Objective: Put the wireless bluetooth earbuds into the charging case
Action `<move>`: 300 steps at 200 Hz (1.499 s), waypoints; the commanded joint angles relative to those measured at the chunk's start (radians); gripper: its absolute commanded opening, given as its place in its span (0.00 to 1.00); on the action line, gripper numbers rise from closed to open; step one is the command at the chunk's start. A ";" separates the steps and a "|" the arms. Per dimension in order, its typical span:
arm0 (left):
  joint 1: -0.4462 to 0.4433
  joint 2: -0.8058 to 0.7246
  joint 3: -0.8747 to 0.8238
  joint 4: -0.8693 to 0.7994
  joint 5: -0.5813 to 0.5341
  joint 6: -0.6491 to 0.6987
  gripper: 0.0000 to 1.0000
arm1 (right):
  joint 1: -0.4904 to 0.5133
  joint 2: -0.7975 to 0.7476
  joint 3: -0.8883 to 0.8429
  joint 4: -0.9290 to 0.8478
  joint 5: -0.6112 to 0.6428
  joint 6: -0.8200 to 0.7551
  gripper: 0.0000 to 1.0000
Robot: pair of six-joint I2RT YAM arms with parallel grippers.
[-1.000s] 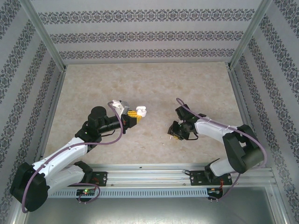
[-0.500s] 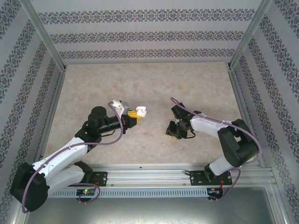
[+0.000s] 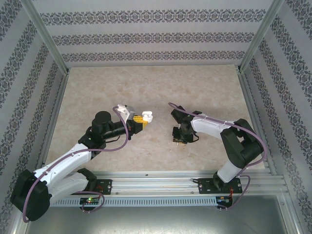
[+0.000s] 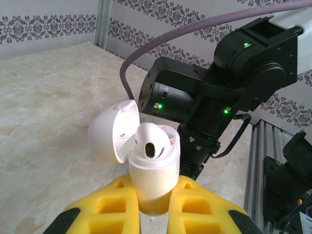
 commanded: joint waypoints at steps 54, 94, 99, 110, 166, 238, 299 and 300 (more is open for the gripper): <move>-0.010 0.009 0.014 0.019 0.002 0.026 0.00 | 0.017 -0.169 0.022 -0.036 0.103 0.000 0.14; -0.010 0.020 0.008 0.061 0.005 0.028 0.00 | 0.023 -0.318 0.031 -0.023 0.155 0.013 0.13; -0.010 0.022 0.009 0.067 0.005 0.028 0.00 | 0.024 -0.338 0.033 -0.018 0.157 0.011 0.13; -0.010 0.027 0.009 0.088 0.005 0.029 0.00 | 0.035 -0.373 0.042 -0.002 0.164 0.004 0.13; -0.010 0.063 0.032 0.157 -0.012 0.044 0.00 | 0.131 -0.462 0.193 -0.025 0.249 -0.063 0.11; -0.020 0.090 0.063 0.183 -0.036 0.059 0.00 | 0.234 -0.502 0.296 0.110 0.245 -0.125 0.11; -0.023 0.095 0.067 0.189 -0.038 0.050 0.00 | 0.257 -0.449 0.336 0.183 0.201 -0.121 0.11; -0.023 0.095 0.067 0.189 -0.038 0.050 0.00 | 0.257 -0.449 0.336 0.184 0.201 -0.121 0.11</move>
